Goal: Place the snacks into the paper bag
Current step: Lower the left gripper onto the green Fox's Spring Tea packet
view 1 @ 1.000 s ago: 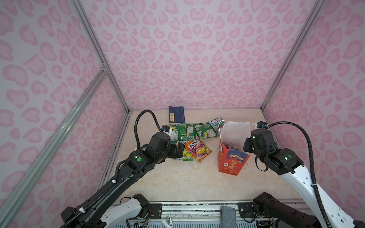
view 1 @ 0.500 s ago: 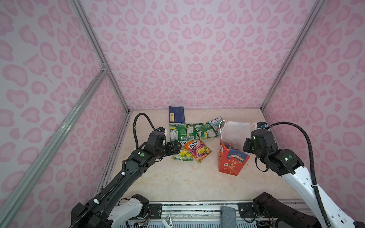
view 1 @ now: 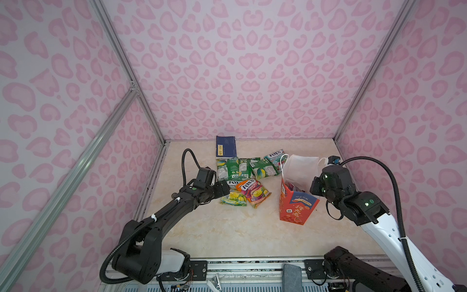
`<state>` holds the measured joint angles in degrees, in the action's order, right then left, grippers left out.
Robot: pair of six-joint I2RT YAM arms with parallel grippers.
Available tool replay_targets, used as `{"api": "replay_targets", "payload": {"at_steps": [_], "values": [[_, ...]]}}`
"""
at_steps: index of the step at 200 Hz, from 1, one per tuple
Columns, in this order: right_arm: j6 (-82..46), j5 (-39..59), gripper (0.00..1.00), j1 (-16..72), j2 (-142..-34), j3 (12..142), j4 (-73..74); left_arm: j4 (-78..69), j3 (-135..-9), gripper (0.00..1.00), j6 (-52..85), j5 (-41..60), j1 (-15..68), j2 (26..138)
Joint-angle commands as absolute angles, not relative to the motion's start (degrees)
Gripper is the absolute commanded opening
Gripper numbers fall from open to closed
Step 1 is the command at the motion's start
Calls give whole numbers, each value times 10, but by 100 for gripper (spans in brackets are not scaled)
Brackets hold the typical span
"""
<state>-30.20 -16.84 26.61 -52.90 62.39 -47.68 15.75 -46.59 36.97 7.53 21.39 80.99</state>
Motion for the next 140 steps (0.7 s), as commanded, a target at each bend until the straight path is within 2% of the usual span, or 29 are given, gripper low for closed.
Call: {"api": "replay_targets", "payload": {"at_steps": [1,26,82,140], "values": [[-295,-164,0,266,-529,619,-474,122,-476,98,361,82,215,861],[-293,-161,0,264,-531,617,-474,113,-492,93,353,103,227,908],[-288,-151,0,260,-539,619,-466,141,-520,93,345,68,248,953],[-283,-146,0,256,-537,617,-465,149,-527,75,342,54,265,969]]}}
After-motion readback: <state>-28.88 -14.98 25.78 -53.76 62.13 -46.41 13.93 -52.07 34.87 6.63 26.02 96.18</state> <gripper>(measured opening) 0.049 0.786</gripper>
